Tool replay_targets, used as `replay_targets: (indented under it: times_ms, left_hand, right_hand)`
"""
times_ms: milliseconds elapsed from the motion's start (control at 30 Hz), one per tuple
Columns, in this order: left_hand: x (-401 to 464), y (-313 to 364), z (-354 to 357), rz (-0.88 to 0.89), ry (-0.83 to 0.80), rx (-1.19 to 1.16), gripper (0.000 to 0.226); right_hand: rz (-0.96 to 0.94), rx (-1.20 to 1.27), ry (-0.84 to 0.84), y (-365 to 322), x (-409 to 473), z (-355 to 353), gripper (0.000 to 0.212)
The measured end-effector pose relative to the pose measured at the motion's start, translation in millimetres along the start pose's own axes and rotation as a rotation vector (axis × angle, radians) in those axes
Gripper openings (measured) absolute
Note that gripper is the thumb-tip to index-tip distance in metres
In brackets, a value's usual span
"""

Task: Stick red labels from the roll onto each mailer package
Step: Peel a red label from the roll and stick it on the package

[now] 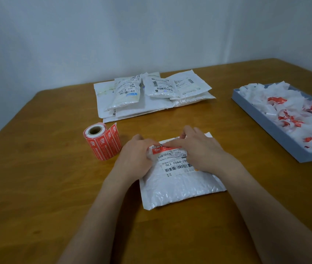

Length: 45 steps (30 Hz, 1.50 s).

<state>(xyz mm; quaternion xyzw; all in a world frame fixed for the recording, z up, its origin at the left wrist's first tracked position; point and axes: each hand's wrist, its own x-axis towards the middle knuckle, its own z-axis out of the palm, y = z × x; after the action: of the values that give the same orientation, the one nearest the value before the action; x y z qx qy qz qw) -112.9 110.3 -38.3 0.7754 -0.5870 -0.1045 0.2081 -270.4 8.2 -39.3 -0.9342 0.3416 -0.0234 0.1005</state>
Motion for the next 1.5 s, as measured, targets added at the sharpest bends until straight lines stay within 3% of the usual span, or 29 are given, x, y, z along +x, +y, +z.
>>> replay_targets:
  times_ms: [200,700,967,1167,1333,1500]
  left_hand:
    - [2.6,-0.9,2.9,0.025,-0.017,0.072,0.035]
    - [-0.8,-2.2,-1.1,0.002,-0.005,0.002,0.031]
    - [-11.0,-5.7,-2.5,-0.011,0.041,-0.05,0.03]
    - [-10.5,-3.8,-2.7,0.031,-0.012,-0.006,0.035]
    - [-11.2,-2.0,-6.7,0.009,-0.051,-0.017,0.031]
    - [-11.0,-0.4,-5.7,-0.003,-0.044,0.005,0.025]
  right_hand:
    - [-0.001,-0.012,0.009,-0.7,0.8,-1.7,0.082]
    - [-0.009,0.236,0.078,20.4,6.6,8.6,0.039]
    - [-0.034,0.381,0.138,21.9,-5.6,9.0,0.037]
    - [-0.03,0.258,0.067,22.5,1.3,10.4,0.045]
    - [-0.005,0.272,0.07,21.8,0.1,8.6,0.03]
    - [0.044,0.304,0.051,23.0,4.0,11.3,0.03]
